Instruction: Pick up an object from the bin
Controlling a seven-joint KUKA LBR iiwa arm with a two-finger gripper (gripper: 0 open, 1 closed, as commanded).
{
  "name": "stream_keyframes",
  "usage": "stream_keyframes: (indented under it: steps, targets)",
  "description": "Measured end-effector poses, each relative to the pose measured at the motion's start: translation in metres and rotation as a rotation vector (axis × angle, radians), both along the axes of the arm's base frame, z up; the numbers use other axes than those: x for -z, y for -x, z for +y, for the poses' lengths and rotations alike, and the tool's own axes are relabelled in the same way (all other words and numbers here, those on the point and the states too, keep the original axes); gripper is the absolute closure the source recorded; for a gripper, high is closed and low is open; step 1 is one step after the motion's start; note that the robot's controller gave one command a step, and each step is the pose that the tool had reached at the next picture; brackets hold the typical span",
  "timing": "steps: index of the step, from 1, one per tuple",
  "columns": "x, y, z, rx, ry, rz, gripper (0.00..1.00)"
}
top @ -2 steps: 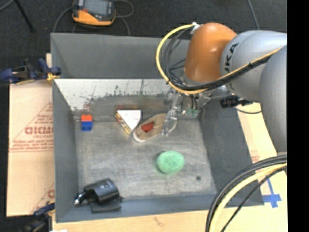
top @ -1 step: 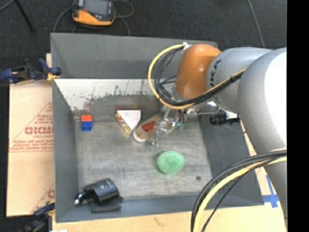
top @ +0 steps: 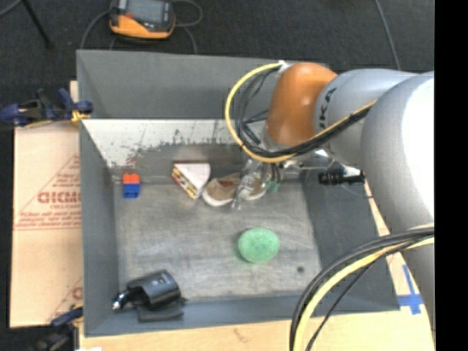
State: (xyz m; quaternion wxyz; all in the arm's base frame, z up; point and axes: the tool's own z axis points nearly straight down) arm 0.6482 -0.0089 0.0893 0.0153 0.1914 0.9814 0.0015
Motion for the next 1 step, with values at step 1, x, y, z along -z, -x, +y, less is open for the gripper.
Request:
stream_keyframes:
  steps: [1]
  targets:
    - [0.0, 0.0, 0.0, 0.0, 0.0, 0.0, 1.0]
